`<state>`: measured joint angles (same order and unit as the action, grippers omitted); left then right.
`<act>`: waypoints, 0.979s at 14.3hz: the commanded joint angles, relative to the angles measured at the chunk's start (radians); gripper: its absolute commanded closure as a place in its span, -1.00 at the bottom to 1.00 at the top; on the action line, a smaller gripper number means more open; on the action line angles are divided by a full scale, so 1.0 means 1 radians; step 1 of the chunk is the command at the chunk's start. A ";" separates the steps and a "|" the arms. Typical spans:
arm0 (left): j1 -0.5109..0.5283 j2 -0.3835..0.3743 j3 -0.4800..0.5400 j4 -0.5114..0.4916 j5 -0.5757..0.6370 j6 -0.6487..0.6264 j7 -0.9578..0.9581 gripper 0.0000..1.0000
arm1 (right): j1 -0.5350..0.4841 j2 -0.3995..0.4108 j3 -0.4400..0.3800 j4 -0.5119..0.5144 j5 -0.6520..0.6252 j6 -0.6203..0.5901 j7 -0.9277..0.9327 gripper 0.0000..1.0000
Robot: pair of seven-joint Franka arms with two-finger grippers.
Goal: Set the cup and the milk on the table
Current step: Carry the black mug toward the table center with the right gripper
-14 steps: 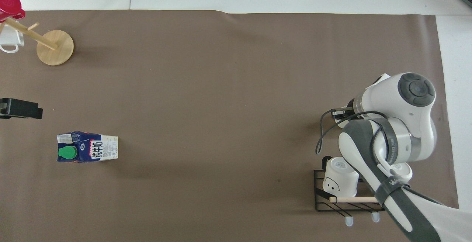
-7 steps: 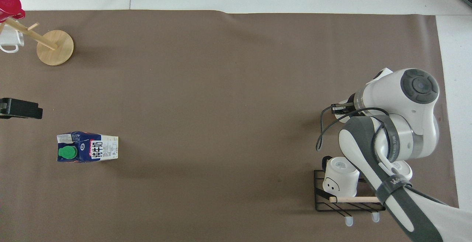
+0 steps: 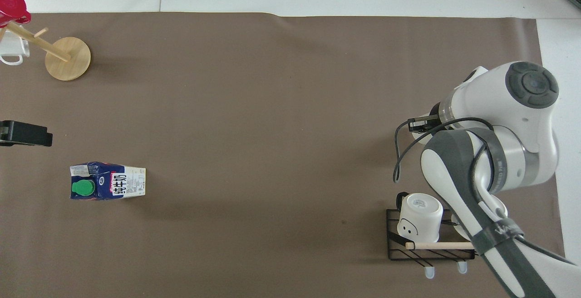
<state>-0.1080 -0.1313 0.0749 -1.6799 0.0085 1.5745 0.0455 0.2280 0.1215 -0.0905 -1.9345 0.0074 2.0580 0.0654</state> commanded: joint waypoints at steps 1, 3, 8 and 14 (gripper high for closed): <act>0.010 0.007 -0.004 0.019 -0.010 -0.022 0.002 -1.00 | 0.030 0.001 0.029 0.045 0.057 -0.033 0.045 1.00; 0.010 0.007 -0.004 0.019 -0.010 -0.022 0.002 -1.00 | 0.076 0.004 0.038 0.052 0.059 -0.021 0.076 1.00; 0.011 0.006 -0.004 0.019 -0.010 -0.024 0.002 -1.00 | 0.227 0.020 0.051 0.057 0.065 0.019 0.221 1.00; 0.027 -0.001 -0.003 0.017 -0.010 -0.025 0.002 -1.00 | 0.330 0.056 0.051 0.057 0.062 0.079 0.361 1.00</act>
<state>-0.0946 -0.1314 0.0770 -1.6799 0.0085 1.5736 0.0451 0.5444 0.1541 -0.0390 -1.8907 0.0538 2.1039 0.3872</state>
